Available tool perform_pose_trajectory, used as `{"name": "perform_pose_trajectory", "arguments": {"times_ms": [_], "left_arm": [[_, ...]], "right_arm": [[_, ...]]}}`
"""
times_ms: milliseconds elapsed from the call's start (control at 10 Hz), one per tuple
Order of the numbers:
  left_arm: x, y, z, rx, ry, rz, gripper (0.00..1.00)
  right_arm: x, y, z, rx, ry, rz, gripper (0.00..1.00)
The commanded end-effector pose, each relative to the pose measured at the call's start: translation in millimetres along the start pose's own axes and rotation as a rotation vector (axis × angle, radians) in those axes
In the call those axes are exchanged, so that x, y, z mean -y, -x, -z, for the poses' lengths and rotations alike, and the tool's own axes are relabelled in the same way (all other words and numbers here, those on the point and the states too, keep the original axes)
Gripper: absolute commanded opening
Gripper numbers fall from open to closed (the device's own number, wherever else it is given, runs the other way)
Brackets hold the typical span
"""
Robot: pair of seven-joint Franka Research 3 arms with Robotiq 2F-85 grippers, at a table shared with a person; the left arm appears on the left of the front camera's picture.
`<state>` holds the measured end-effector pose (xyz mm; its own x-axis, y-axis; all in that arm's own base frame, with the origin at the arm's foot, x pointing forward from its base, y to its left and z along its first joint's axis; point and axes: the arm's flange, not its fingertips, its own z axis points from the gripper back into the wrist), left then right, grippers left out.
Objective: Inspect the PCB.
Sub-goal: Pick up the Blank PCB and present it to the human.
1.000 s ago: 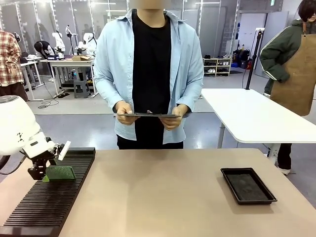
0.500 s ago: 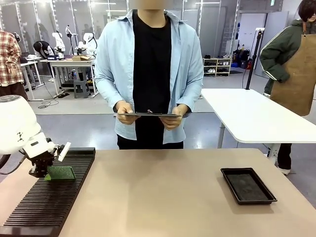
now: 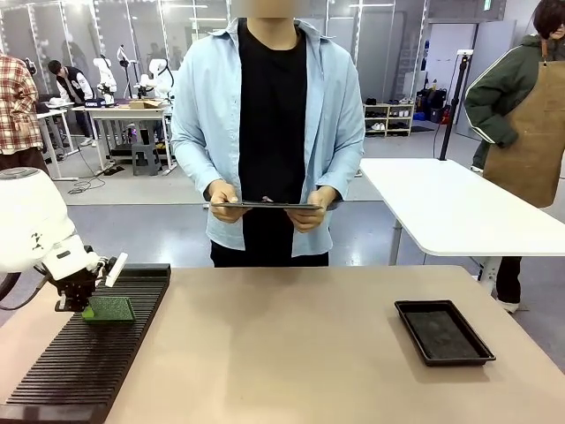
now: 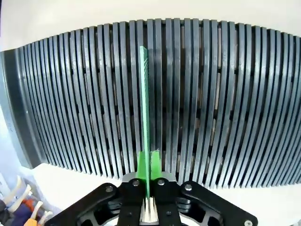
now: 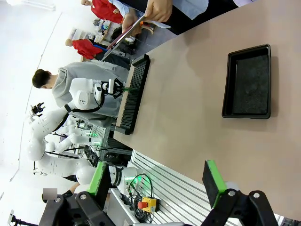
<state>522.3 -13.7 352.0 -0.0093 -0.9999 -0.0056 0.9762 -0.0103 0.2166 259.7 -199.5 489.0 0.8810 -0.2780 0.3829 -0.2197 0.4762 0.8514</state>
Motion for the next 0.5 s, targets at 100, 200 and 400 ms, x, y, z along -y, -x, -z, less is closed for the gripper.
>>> {"name": "perform_pose_trajectory", "arguments": {"times_ms": [100,200,400], "left_arm": [[5.4,-2.7,-47.1,-0.064,-0.096,-0.097,0.0],[14.8,-1.7,-74.0,-0.048,-0.162,-0.117,0.0],[31.7,-0.3,-120.4,0.026,-0.209,-0.257,0.0]], "right_arm": [[0.0,-0.8,-0.2,0.009,-0.013,-0.02,1.0],[0.0,-0.8,-0.2,0.009,-0.013,-0.02,1.0],[0.0,-0.8,-0.2,0.009,-0.013,-0.02,1.0]]}}
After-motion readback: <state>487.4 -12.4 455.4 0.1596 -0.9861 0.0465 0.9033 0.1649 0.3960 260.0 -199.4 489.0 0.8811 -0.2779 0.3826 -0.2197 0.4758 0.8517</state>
